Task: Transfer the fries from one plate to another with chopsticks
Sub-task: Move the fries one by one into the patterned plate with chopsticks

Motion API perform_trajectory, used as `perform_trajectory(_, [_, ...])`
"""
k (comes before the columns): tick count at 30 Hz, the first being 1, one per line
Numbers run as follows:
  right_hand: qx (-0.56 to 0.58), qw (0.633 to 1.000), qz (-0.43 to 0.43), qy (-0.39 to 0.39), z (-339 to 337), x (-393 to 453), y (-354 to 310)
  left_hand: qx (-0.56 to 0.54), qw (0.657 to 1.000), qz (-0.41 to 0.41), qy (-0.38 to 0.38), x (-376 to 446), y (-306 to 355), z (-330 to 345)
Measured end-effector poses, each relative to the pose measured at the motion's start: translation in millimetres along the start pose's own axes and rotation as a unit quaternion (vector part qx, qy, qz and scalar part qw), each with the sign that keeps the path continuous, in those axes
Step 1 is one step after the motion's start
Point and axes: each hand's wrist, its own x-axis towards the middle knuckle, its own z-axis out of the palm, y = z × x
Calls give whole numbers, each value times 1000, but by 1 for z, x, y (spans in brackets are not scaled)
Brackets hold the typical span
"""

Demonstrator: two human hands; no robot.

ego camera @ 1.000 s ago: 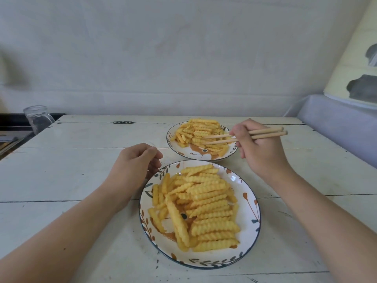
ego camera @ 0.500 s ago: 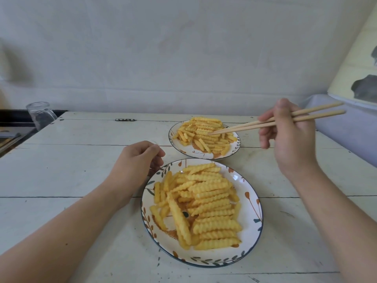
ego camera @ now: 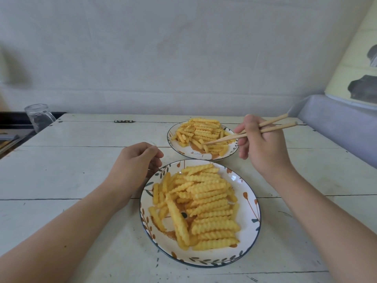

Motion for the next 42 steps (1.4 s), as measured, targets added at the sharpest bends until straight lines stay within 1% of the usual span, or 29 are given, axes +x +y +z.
perform_trajectory(4, [53, 997, 1, 54, -14, 7, -11, 3, 1000, 1, -3, 0, -1, -1])
perform_trajectory(7, [98, 994, 30, 48, -29, 13, -22, 3, 1000, 1, -1, 1, -1, -1])
perform_trajectory(8, [129, 990, 51, 29, -35, 14, -27, 3, 1000, 0, -1, 1, -1, 0])
perform_trajectory(10, [186, 979, 82, -34, -48, 13, -39, 1, 1000, 0, -2, 1, -1, 0])
perform_trajectory(12, [205, 969, 83, -113, -60, 10, -48, 0, 1000, -1, -2, 0, -1, 0])
perform_trajectory(14, [202, 957, 72, -195, -67, 6, -52, 3, 1000, -2, -1, 0, 0, 0])
perform_trajectory(16, [182, 946, 65, -259, -70, 4, -53, 3, 1000, -2, 0, 0, 0, 1])
perform_trajectory(19, [121, 943, 65, -302, -72, 2, -52, -1, 1000, -3, 0, 0, 1, 0])
perform_trajectory(21, [91, 947, 65, -301, -71, 2, -51, 1, 1000, -3, 1, 0, 0, 0])
perform_trajectory(22, [93, 948, 64, -297, -71, 2, -50, 2, 1000, -2, 1, 0, 0, 0])
perform_trajectory(24, [129, 952, 61, -272, -71, 3, -50, 2, 1000, -2, 1, 0, 0, 1])
perform_trajectory(26, [176, 957, 50, -223, -71, 5, -51, 0, 1000, -4, 1, -1, 0, 1])
perform_trajectory(27, [200, 961, 46, -184, -71, 8, -50, 1, 1000, -4, 1, -1, 0, 1])
perform_trajectory(29, [238, 967, 44, -77, -66, 13, -44, 4, 1000, -2, 1, -1, 1, 0])
perform_trajectory(30, [230, 972, 41, -20, -62, 15, -38, 4, 1000, -2, 1, -1, 1, 1])
perform_trajectory(31, [192, 980, 31, 30, -55, 16, -32, 4, 1000, -2, 0, -1, 1, 0])
perform_trajectory(32, [134, 989, 15, 63, -48, 15, -26, 3, 1000, -3, 0, -1, 1, 0])
perform_trajectory(33, [78, 994, -2, 71, -41, 12, -20, 2, 1000, -4, 0, -1, 1, 0])
perform_trajectory(34, [39, 997, -15, 61, -34, 9, -13, 2, 1000, -4, 0, -1, 1, 0])
perform_trajectory(36, [1, 1000, -20, 13, -23, 2, -5, 2, 1000, -4, 0, -1, 1, 1])
perform_trajectory(39, [-21, 998, -22, -47, -14, -3, -5, 0, 1000, -4, 0, -1, 1, 0])
perform_trajectory(42, [-20, 998, -13, -59, -12, -2, -3, -2, 1000, -2, -1, -1, 1, 0])
